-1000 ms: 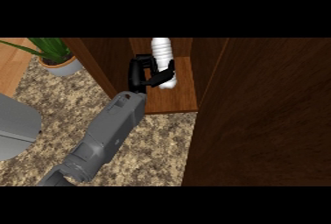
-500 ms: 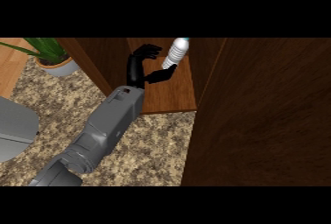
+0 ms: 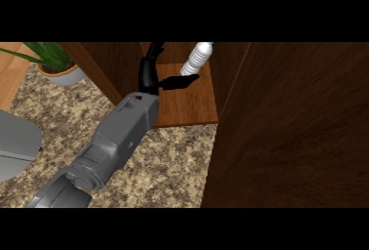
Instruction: Pick up the bottled water, place it into the cabinet and close the cabinet
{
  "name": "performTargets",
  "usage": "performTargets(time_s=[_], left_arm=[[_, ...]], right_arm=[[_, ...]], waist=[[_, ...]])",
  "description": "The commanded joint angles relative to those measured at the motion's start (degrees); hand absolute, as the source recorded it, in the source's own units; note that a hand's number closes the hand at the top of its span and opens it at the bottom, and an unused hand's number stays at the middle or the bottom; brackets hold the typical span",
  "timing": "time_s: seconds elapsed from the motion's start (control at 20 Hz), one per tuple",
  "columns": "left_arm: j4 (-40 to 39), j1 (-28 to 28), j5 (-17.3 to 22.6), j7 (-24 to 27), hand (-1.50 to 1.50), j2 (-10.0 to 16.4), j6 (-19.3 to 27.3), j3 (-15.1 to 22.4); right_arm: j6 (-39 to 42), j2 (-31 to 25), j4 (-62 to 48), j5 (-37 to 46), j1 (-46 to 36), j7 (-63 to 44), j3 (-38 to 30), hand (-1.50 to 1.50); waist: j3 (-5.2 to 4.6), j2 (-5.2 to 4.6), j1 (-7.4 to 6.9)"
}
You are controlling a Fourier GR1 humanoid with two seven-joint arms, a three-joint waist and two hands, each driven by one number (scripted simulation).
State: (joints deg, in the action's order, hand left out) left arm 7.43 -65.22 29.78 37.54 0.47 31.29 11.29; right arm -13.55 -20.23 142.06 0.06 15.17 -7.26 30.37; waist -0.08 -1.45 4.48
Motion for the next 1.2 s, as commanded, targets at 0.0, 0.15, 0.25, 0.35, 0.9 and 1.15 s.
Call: performTargets(time_s=[0.0, 0.15, 0.25, 0.35, 0.9, 1.15], left_arm=[[-0.35, -0.68, 0.34, 0.59, -1.50, -0.45, 1.02, -0.22], [-1.67, -1.03, -1.95, 1.74, -1.50, -0.46, -1.48, 0.90], [-1.13, -2.02, -1.62, 0.58, -1.50, -0.46, -2.69, 0.89], [0.01, -2.39, -0.60, 1.94, -1.50, -0.16, -6.55, -0.99], [9.44, 1.06, 3.10, 1.11, -1.50, -0.47, -22.66, 0.49], [17.37, 5.36, 7.04, -1.68, -1.50, -0.47, -21.71, 4.09]], right_arm=[[1.63, -1.22, 4.77, -2.97, 0.61, -1.81, -0.79, -1.50], [1.04, -1.11, 4.04, -1.89, 3.14, -0.64, -0.98, -1.50], [0.87, 0.50, 2.21, -1.22, 0.51, -0.88, 0.22, -1.50], [1.36, -0.01, 1.97, -1.99, 1.05, -0.27, -1.68, -1.50], [1.79, -1.28, 6.34, -2.89, 3.03, -2.41, -5.15, -1.50], [0.25, 2.04, 2.94, 3.17, 2.25, -0.73, 0.71, -1.50]], waist=[[0.03, -0.21, 1.30], [0.07, 0.16, 0.19], [0.02, -0.05, 0.58], [0.05, 0.23, -0.73], [0.08, 1.29, -2.38], [0.07, 1.55, -2.75]])
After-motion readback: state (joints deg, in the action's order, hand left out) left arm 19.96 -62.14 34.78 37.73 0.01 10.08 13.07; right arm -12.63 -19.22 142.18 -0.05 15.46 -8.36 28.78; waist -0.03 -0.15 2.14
